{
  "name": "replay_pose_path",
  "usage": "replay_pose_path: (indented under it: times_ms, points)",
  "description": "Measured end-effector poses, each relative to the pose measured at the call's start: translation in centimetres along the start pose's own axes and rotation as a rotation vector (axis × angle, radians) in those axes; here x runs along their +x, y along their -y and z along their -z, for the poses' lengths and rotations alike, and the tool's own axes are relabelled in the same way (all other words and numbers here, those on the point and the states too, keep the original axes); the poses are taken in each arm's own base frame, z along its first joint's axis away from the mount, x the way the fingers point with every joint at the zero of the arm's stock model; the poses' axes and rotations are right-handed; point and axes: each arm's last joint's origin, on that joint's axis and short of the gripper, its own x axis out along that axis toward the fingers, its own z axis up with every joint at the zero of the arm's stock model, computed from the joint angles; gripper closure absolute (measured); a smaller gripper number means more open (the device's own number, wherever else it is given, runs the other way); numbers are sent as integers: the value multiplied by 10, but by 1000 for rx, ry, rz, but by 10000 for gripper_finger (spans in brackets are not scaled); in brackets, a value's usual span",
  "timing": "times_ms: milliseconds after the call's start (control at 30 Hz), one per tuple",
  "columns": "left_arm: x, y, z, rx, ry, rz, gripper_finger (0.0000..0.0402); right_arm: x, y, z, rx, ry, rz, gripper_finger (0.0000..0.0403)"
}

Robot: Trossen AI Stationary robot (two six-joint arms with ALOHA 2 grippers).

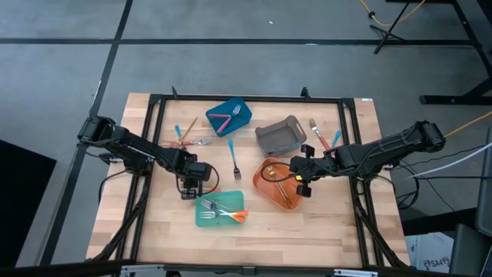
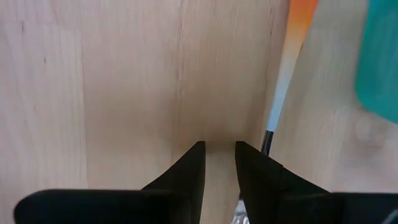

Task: Sort silverware by color (type)
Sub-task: Put the orange fork into the green bin

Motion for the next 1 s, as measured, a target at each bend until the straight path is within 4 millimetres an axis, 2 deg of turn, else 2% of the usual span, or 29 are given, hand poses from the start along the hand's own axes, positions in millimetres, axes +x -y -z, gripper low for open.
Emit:
replay_pose_path:
  times_ms: [333,1000]
  points:
    - [-14,5,-16,4,59,18,319,0,0,0,1,0,0,333]
    - [-14,24,-6,58,14,29,319,0,0,0,3,-1,-1,333]
